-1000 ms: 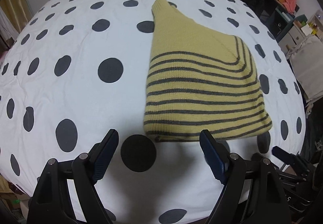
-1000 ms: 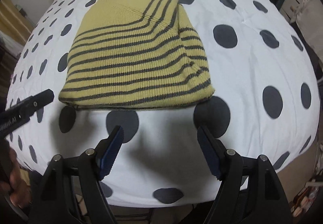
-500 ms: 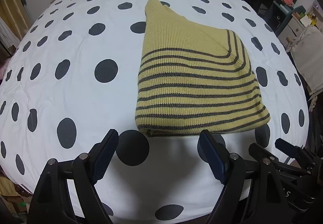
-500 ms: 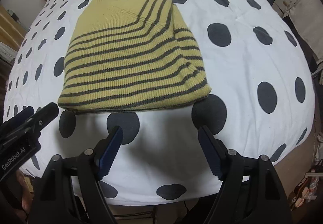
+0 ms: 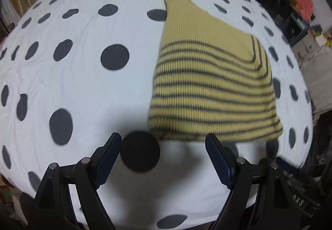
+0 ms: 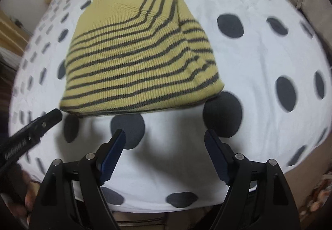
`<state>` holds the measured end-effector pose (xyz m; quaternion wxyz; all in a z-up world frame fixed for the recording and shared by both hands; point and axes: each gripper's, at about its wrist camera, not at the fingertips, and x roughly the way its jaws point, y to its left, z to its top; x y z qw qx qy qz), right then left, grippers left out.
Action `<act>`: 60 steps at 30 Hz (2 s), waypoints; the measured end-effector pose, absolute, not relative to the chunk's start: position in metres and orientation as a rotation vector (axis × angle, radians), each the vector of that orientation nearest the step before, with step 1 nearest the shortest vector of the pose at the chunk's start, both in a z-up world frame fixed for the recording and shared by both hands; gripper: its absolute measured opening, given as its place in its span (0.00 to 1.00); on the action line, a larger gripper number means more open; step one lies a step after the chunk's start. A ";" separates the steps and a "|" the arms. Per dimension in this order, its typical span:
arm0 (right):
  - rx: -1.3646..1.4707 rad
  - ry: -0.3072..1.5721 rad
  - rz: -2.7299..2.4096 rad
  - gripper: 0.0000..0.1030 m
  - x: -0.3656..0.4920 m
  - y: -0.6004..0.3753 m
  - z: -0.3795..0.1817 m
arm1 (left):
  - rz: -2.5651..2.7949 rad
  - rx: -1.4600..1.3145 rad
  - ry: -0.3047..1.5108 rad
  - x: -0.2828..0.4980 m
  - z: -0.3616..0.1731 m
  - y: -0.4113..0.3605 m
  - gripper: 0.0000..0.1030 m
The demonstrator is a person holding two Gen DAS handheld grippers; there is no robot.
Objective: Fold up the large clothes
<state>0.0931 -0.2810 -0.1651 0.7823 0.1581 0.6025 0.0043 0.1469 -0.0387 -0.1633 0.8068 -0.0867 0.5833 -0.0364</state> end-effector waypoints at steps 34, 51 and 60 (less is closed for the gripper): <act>0.958 1.013 0.189 0.47 0.154 -0.353 -0.211 | -0.308 -0.346 1.172 0.394 -0.187 -0.045 0.21; 1.009 1.101 0.186 0.48 0.152 -0.345 -0.244 | -0.177 -0.268 1.189 0.380 -0.159 0.024 0.00; 0.741 0.932 0.327 0.49 0.199 -0.336 -0.118 | -0.209 -0.197 1.189 0.266 -0.173 0.013 0.47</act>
